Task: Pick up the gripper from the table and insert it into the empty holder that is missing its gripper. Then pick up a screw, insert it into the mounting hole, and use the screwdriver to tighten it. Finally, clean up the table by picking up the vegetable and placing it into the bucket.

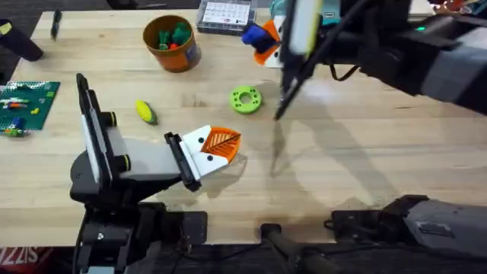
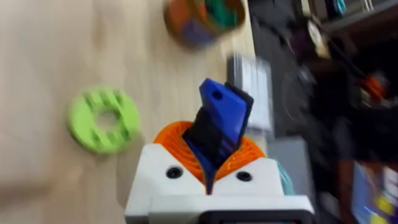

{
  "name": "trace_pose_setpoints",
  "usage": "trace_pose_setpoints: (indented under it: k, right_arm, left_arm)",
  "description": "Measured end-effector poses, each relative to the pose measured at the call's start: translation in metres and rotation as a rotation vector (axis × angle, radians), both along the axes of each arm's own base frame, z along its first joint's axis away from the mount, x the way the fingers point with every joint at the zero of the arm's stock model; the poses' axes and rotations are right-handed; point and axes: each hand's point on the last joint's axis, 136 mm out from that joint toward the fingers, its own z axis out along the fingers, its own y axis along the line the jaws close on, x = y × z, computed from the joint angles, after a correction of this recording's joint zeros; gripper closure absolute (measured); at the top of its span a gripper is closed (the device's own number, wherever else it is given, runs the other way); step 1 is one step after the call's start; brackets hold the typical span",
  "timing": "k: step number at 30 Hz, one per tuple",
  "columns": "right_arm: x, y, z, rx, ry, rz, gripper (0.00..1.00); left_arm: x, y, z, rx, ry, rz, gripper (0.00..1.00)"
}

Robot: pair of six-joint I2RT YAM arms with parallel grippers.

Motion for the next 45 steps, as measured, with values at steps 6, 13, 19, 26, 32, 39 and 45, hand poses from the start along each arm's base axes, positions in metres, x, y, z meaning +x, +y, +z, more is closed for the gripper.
trace_pose_setpoints:
  k: [6, 13, 19, 26, 32, 39, 45]
  right_arm:
    - [0.039, -0.04, -0.064, -0.362, -0.103, -0.04, 0.993]
    - [0.061, -0.079, -0.14, -0.651, -0.076, -0.017, 0.993]
    - [0.072, -0.105, -0.164, -0.724, -0.037, -0.053, 0.993]
    - [0.074, -0.111, -0.164, -0.742, -0.037, -0.067, 0.857]
    - [0.072, -0.112, -0.16, -0.766, -0.025, -0.072, 0.621]
    - [0.048, -0.106, -0.141, -0.728, 0.058, -0.144, 0.012]
    - [0.018, -0.109, -0.105, -0.492, 0.236, -0.413, 0.009]
  left_arm:
    - [0.0, 0.0, 0.0, 0.0, 0.0, 0.0, 0.983]
    - [0.0, 0.0, 0.0, 0.0, 0.0, 0.0, 0.983]
    - [0.0, 0.0, 0.0, 0.0, 0.0, 0.0, 0.983]
    - [0.0, 0.0, 0.0, 0.0, 0.0, 0.0, 0.983]
    - [0.0, 0.0, 0.0, 0.0, 0.0, 0.0, 0.983]
    - [0.0, 0.0, 0.0, 0.0, 0.0, 0.0, 0.983]
    - [0.0, 0.0, 0.0, 0.002, -0.004, 0.0, 0.72]
